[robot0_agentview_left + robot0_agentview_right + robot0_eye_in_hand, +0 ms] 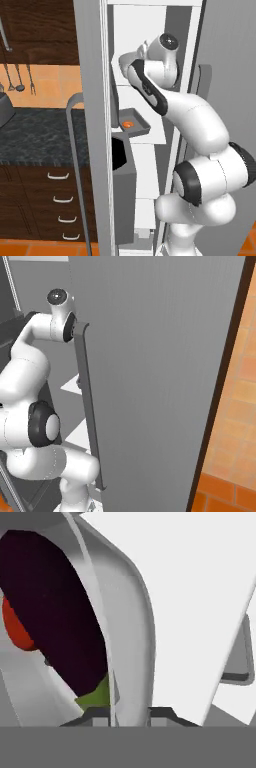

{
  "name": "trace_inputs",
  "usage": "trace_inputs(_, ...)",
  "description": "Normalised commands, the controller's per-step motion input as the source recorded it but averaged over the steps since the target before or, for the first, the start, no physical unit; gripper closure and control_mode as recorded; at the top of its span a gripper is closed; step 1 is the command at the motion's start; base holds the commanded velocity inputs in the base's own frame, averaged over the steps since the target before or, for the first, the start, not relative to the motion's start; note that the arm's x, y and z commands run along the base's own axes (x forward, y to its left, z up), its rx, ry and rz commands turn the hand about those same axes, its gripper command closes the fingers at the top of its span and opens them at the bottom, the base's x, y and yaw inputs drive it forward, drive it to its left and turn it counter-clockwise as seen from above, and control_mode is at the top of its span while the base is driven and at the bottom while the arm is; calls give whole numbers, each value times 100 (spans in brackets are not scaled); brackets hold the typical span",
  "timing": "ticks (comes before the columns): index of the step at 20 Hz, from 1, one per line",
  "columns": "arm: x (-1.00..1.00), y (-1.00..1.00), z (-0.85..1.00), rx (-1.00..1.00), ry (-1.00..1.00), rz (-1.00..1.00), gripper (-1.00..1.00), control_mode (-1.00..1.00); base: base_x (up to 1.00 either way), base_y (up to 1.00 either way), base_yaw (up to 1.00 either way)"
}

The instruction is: Take the meat container that has the shrimp and place it on the second highest rack of the freezer. Then take the vegetable container that has the eggplant and bell pepper and place it on the highest rack of the freezer.

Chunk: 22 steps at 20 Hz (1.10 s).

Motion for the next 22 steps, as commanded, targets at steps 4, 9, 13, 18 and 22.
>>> trace_inputs(4,2,0,6,0,-15,0,-100,-100,0,0,0)
trace_inputs(9,-41,0,35,0,-39,0,-100,-100,0,0,0)
trace_inputs(13,-87,3,47,0,-49,0,-100,-100,0,0,0)
trace_inputs(18,-100,0,49,0,-43,1,-100,-100,0,0,0)
trace_inputs(22,-100,-13,19,1,-39,2,-100,-100,0,0,0)
